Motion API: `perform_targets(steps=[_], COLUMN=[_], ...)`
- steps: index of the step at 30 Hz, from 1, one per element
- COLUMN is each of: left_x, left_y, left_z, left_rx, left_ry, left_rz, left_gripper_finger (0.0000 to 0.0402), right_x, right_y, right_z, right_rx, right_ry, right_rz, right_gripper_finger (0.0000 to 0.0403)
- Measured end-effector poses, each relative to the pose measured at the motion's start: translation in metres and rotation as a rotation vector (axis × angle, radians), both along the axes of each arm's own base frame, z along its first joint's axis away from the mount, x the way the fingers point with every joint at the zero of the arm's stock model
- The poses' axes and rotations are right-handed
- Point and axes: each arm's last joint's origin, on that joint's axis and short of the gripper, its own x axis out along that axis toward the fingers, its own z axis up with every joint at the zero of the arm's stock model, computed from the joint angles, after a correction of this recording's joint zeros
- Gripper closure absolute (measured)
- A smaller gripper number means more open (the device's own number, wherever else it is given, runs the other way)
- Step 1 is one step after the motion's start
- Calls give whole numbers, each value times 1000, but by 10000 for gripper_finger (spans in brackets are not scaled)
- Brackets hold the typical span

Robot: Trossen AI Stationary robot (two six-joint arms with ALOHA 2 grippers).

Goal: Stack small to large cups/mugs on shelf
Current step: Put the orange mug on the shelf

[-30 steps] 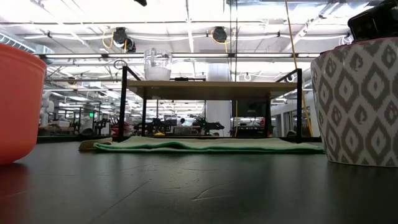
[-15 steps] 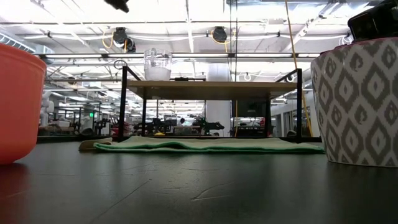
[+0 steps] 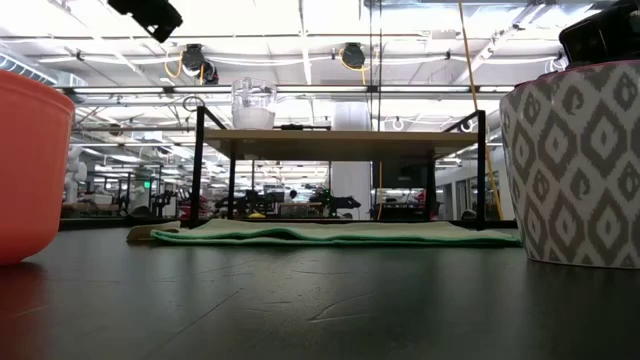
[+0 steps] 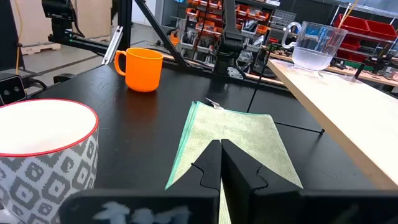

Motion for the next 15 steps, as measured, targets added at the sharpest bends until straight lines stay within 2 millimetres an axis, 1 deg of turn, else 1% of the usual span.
perform_targets(steps=[3,6,9,12,15], left_x=[-9,-22,-33,-40,-45], left_y=[-7,-13,-17,-23,-27], left_z=[-11,-19,-22,-23,-32], left_rx=[-14,-8,-19,-41,-59], left_ry=[-68,-93,-154,-221,-221], left_rz=[-4,31,69,48,41], left_gripper_finger=[401,401,401,401,401], right_x=[0,0,0,0,0], right_y=[0,0,0,0,0], right_z=[0,0,0,0,0], right_rx=[0,-1,0,0,0], right_ry=[0,0,0,2,2], right_rz=[0,0,0,0,0], right_gripper_finger=[403,403,403,403,403])
